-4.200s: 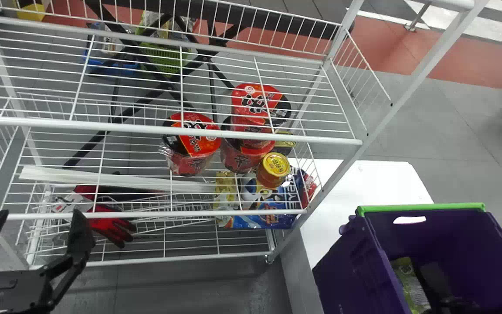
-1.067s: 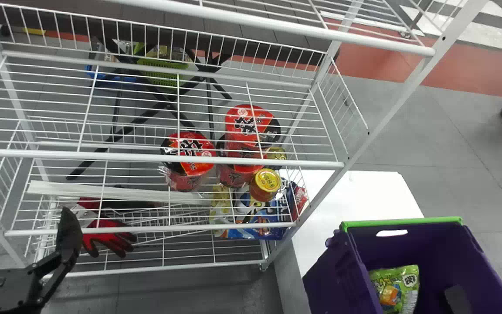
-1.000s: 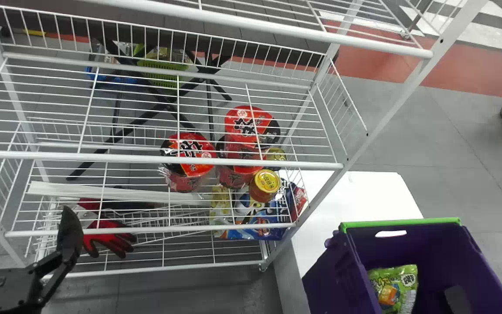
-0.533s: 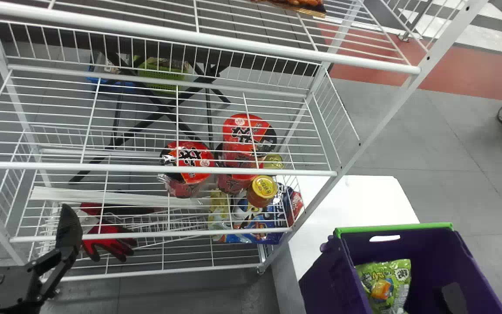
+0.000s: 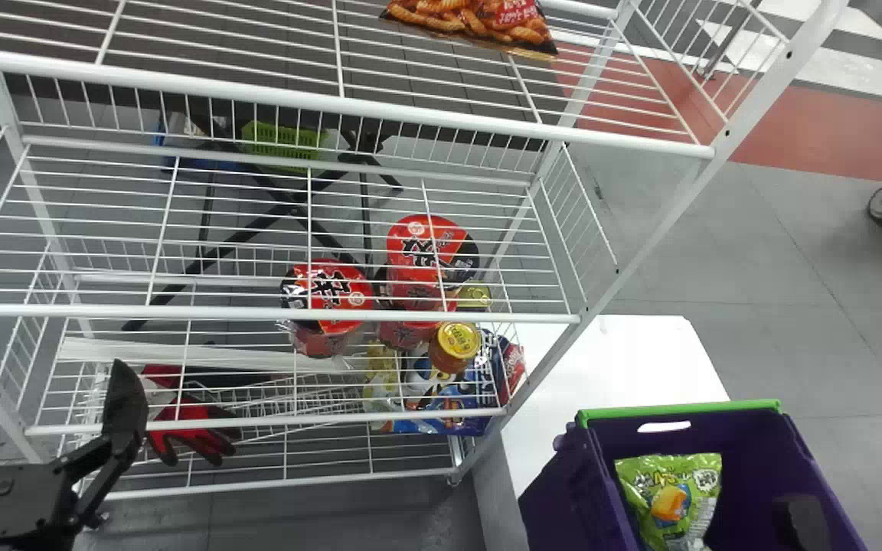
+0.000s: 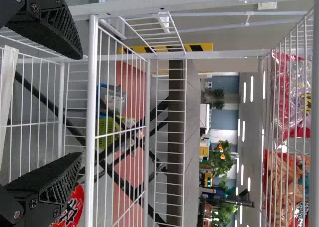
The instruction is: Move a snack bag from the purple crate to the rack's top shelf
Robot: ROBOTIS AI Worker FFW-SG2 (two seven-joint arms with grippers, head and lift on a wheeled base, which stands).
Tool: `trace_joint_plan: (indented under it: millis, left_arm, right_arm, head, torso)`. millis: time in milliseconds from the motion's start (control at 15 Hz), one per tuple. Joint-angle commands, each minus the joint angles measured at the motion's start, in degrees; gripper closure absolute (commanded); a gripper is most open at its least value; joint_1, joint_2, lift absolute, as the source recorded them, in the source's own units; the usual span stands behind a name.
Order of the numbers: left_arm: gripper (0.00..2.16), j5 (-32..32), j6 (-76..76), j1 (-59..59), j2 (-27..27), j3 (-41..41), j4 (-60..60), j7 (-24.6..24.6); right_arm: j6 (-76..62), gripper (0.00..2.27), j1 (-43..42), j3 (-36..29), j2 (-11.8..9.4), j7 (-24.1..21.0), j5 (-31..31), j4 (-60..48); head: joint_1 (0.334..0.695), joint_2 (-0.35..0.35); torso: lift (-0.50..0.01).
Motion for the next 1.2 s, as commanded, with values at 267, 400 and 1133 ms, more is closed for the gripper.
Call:
trace_joint_plan:
  millis: [267, 400, 1133]
  left_arm:
    - [0.14, -0.3, 0.6, 1.1, 0.2, 0.1, -2.0, 0.4]
    - [0.14, -0.4, 0.6, 1.1, 0.2, 0.0, -2.0, 0.3]
    - [0.14, -1.0, 1.7, 1.7, 0.4, -0.4, -3.1, 0.5]
  right_arm:
    - [2.2, 1.68, 0.8, -2.6, 1.1, 3.1, -0.8, -4.2]
    - [3.1, 1.68, 1.1, -4.0, 1.2, 4.4, -1.2, -5.5]
    - [2.3, 1.68, 3.4, -6.0, 1.5, 5.5, -3.1, -7.6]
  head:
    - [0.695, -0.350]
    - [0.695, -0.350]
    - [0.695, -0.350]
  torso:
    - [-0.289]
    - [-0.281]
    - [-0.237]
